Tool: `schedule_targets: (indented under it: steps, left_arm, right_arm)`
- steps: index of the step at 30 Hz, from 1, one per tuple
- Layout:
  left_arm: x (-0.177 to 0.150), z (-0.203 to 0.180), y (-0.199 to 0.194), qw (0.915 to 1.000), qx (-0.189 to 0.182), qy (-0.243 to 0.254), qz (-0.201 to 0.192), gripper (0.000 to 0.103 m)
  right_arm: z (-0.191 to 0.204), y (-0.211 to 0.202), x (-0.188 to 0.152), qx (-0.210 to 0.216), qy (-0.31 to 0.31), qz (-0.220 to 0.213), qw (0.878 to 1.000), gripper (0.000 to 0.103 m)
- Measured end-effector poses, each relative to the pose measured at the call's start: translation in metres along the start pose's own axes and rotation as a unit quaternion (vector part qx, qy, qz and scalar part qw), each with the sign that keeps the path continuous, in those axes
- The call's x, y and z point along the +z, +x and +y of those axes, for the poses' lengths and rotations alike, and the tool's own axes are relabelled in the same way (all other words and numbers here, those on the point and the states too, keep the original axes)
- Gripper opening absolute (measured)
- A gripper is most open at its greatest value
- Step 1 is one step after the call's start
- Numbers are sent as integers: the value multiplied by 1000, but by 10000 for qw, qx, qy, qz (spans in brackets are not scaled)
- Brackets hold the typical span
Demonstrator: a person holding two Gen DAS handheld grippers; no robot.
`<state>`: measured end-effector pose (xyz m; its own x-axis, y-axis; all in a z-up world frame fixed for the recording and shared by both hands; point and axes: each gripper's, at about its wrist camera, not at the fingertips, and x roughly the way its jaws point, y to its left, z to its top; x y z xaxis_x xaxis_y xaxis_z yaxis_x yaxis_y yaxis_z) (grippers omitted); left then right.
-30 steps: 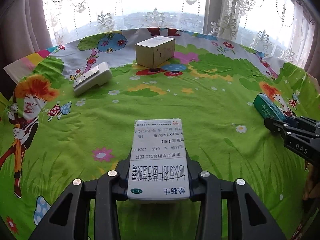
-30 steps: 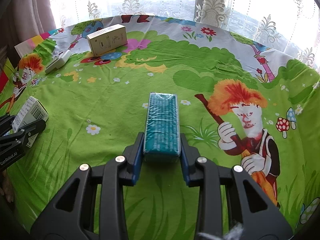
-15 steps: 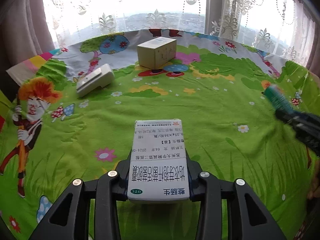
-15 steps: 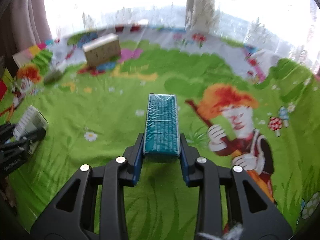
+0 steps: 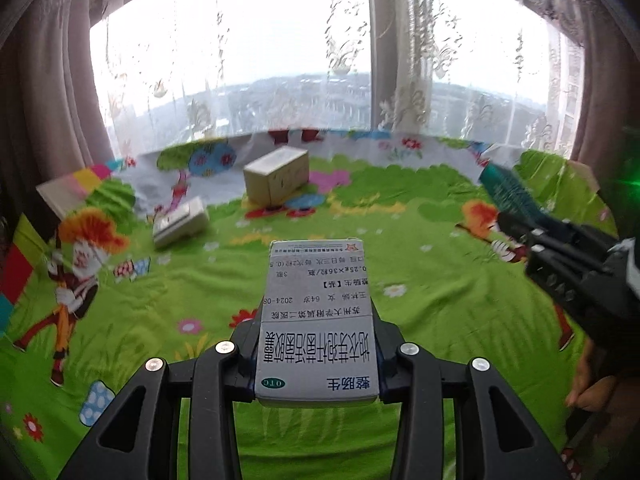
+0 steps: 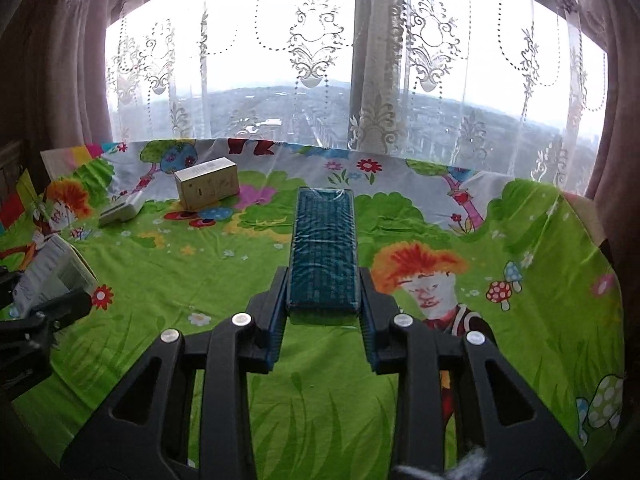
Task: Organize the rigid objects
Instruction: 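Lift the teal box and white OTC box and carry them over the bin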
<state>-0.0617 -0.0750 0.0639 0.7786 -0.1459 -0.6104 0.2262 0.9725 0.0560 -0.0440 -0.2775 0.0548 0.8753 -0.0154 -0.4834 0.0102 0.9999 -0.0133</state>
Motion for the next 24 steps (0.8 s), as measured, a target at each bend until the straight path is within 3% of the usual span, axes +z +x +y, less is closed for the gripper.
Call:
schedule_targets:
  steps: [9, 16, 24]
  left_arm:
    - [9, -9, -32, 9987, 116, 177, -459, 41]
    - [26, -10, -74, 9947, 101, 31, -1019, 41]
    - [39, -20, -120, 9870, 10, 114, -1604, 41]
  right_arm:
    - [-1, -23, -6, -124, 179, 71, 9997, 36]
    - [2, -77, 16, -426, 0, -725, 9965, 36]
    - [17, -125, 44, -581, -314, -1248, 9900, 36]
